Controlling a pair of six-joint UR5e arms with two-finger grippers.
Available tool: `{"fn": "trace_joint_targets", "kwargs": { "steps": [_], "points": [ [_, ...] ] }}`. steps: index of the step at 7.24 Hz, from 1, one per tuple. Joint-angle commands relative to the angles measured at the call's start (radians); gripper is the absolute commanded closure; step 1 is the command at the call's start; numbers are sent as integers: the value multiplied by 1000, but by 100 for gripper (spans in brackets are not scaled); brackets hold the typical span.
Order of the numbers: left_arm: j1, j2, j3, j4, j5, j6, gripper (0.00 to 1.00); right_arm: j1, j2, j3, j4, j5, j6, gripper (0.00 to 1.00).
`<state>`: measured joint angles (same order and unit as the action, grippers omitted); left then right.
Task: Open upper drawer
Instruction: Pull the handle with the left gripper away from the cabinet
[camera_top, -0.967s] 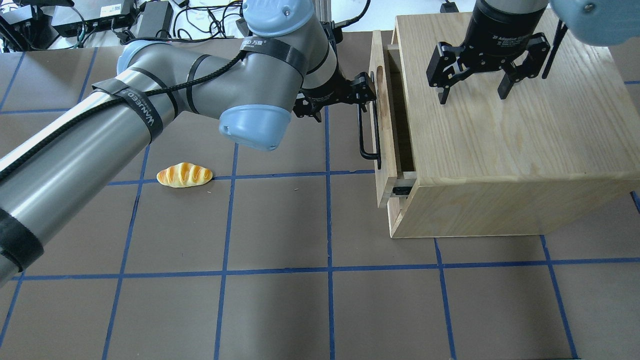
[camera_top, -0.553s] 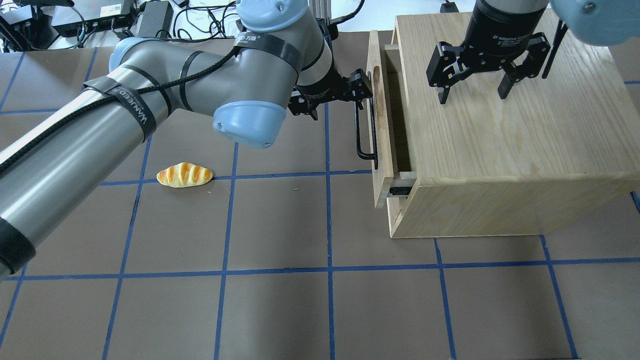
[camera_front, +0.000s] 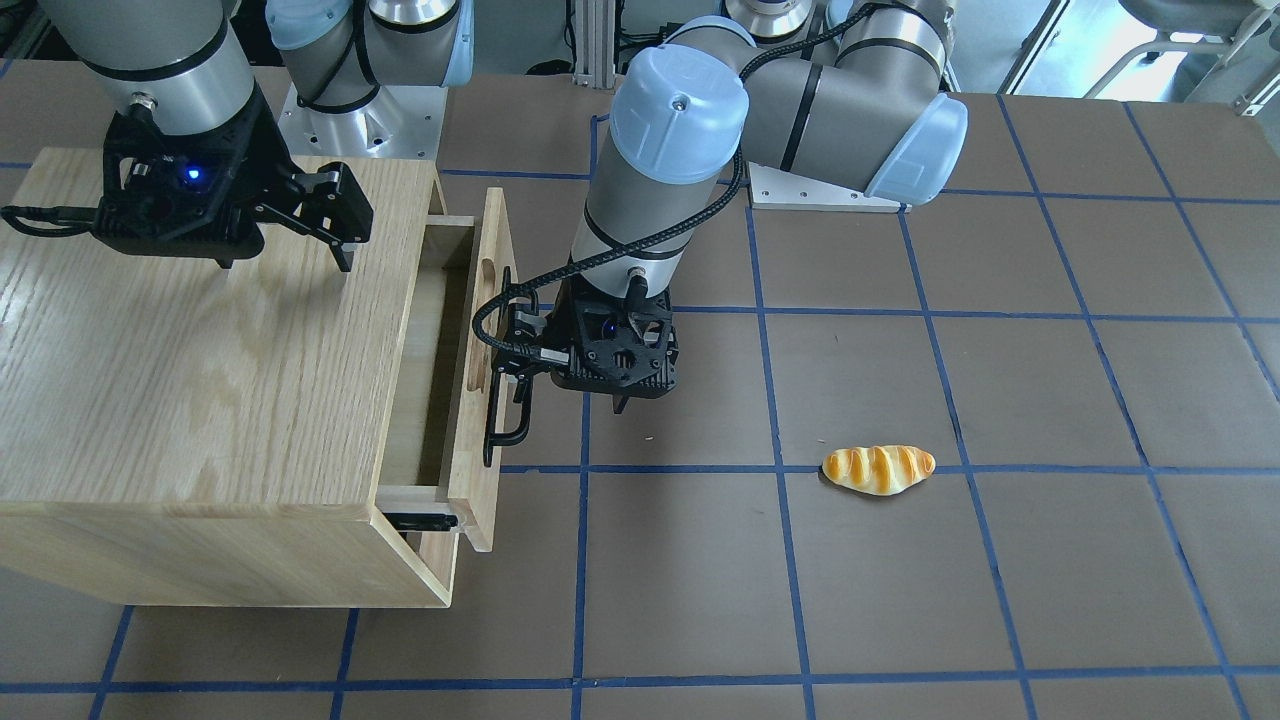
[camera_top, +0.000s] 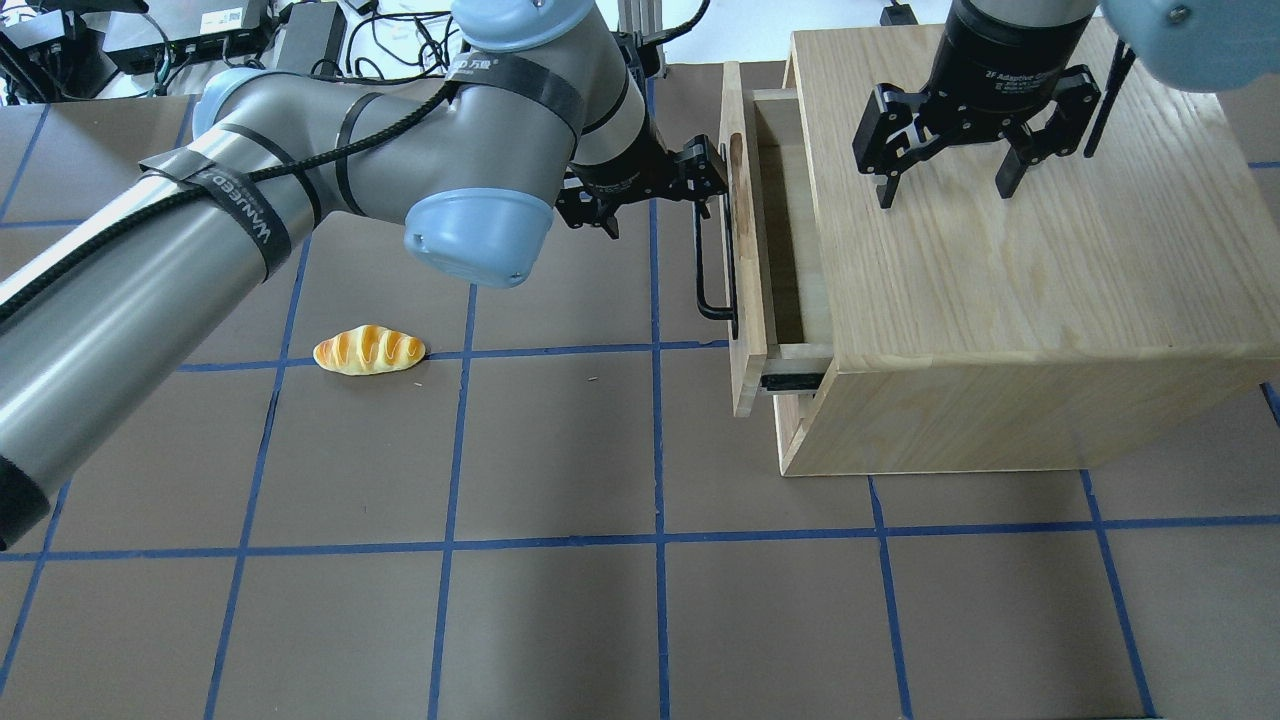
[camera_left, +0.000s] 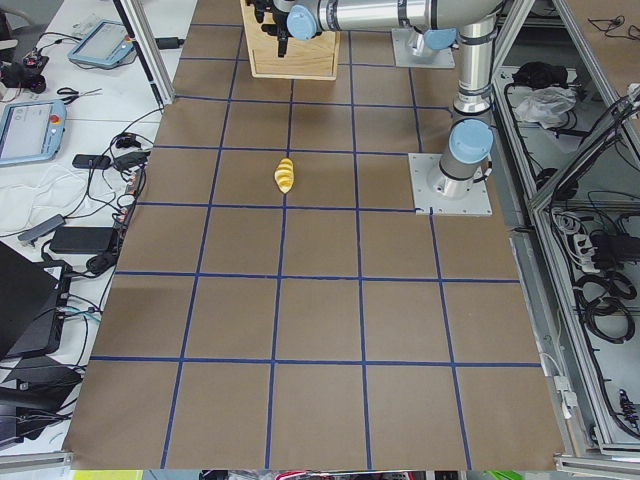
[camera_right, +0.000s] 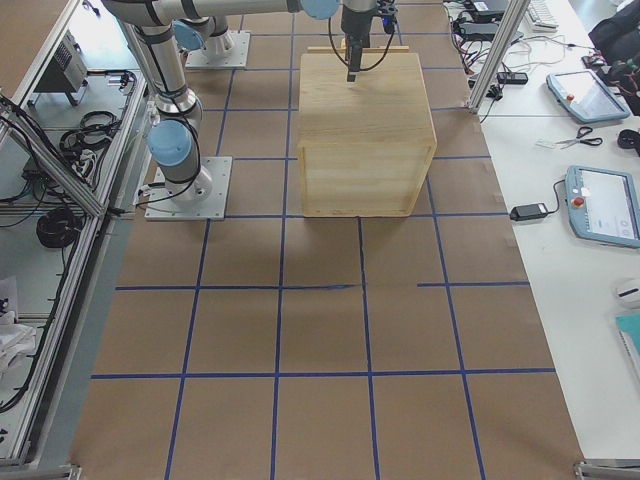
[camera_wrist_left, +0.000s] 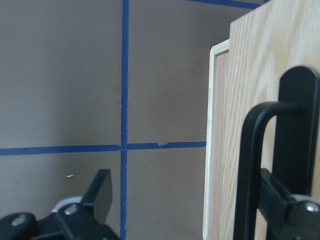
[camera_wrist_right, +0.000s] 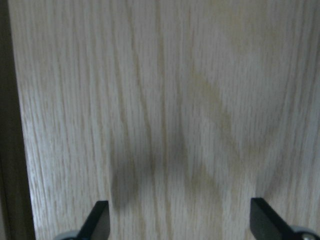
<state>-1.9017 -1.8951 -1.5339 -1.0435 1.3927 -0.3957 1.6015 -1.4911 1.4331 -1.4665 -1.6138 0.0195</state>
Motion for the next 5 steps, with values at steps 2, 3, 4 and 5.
{"fn": "trace_joint_targets", "kwargs": {
  "steps": [2,3,4,5],
  "points": [
    [3,4,1,-7,3,30,0,0,0,0,0,0,-1,0],
    [3,4,1,-12,3,34,0,0,0,0,0,0,-1,0],
    [13,8,3,-18,3,53,0,0,0,0,0,0,-1,0],
    [44,16,1,-30,2,69,0,0,0,0,0,0,-1,0]
  ]
}}
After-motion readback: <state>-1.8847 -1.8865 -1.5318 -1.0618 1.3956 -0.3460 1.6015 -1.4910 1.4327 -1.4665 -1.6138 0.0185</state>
